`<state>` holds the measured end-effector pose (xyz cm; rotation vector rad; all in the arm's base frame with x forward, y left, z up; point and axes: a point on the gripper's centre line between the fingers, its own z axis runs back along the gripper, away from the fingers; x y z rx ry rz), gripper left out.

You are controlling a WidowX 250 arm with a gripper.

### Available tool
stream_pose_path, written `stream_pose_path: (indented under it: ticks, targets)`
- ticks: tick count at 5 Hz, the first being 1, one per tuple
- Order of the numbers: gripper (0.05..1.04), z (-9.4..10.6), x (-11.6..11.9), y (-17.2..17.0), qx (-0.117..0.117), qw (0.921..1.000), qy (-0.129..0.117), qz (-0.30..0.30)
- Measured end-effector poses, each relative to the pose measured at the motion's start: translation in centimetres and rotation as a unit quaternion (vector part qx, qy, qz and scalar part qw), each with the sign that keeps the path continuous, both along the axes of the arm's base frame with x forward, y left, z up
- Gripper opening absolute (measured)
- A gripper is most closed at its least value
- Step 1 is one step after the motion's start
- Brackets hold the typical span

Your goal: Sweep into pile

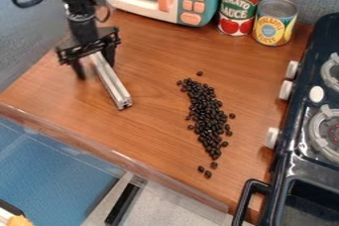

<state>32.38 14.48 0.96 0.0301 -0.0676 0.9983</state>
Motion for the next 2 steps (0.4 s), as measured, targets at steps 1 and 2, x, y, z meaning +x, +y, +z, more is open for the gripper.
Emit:
stream_pose_path:
  ticks: [1,2]
  targets:
    - [1.009,3.3,-0.8,0.0,-0.021,0.9998,-0.007,0.004]
    - [1.004,7.9,-2.0,1.0,-0.033,0.9991,-0.022,0.016]
